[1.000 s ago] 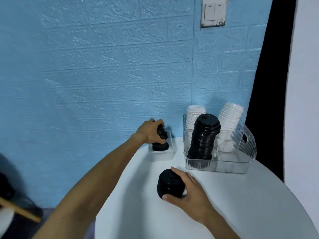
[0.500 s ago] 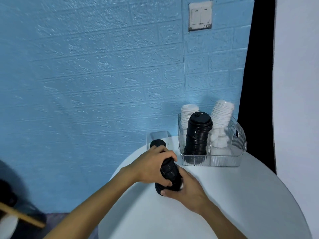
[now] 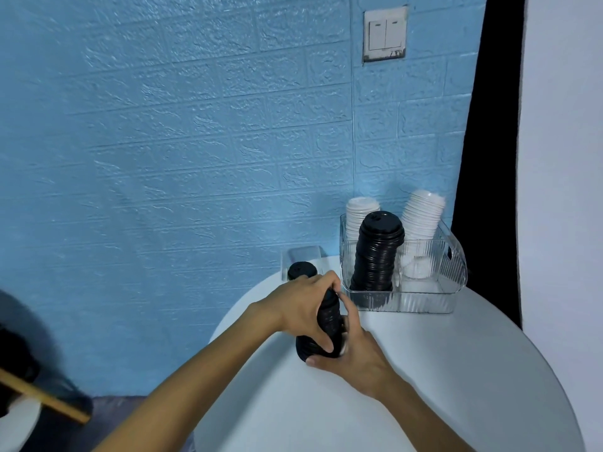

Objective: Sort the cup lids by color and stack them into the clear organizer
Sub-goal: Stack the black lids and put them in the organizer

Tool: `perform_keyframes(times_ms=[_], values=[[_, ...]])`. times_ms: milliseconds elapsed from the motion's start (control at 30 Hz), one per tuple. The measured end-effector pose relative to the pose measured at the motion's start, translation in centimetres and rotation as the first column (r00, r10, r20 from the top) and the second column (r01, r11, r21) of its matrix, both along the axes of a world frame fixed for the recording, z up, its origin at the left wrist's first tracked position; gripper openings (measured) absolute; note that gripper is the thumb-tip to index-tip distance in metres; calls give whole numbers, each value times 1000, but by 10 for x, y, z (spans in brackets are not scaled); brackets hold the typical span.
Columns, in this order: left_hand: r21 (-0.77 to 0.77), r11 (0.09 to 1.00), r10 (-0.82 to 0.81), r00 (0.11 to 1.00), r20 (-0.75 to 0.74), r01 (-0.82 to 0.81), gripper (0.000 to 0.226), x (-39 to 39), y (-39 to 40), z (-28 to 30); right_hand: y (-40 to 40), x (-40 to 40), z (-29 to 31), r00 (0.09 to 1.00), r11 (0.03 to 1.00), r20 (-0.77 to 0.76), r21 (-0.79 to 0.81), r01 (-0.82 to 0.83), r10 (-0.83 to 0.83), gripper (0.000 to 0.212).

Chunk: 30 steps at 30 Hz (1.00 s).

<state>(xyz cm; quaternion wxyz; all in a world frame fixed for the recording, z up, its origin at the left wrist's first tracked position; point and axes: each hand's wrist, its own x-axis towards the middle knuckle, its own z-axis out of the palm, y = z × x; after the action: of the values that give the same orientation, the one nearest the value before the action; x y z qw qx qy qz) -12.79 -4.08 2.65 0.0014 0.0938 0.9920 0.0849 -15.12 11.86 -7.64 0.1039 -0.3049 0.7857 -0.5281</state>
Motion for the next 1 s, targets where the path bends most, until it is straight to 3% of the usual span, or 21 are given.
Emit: perform_keyframes(times_ms=[233, 333, 433, 667, 733, 867, 933, 1000], values=[[-34, 999, -21, 984, -177, 15, 85, 19, 2, -23, 1, 3, 2, 998, 999, -60, 32, -16, 17, 124], [166, 986, 23, 967, -252, 20, 88, 29, -8, -39, 0, 4, 2, 996, 998, -85, 61, -28, 33, 127], [410, 912, 95, 959, -269, 24, 90, 40, -12, -51, -1, 7, 3, 992, 994, -114, 96, -43, 54, 123], [674, 739, 153, 977, -148, -14, 111, 44, -16, -52, -3, 10, 6, 977, 991, -204, 125, -42, 67, 115], [770, 637, 111, 992, -63, -22, 101, 45, -19, -46, -3, 9, 6, 976, 993, -209, 116, -35, 59, 114], [897, 432, 66, 995, 69, -91, 56, 43, -22, -23, -5, 8, 5, 976, 995, -218, 98, -8, 30, 113], [910, 399, 158, 986, 51, -111, 42, 24, -30, -20, -5, 6, 4, 976, 995, -216, 96, 4, 17, 113], [912, 391, 356, 934, -26, -123, 19, -10, -44, -22, -6, 4, 2, 979, 996, -206, 94, 8, 11, 114]])
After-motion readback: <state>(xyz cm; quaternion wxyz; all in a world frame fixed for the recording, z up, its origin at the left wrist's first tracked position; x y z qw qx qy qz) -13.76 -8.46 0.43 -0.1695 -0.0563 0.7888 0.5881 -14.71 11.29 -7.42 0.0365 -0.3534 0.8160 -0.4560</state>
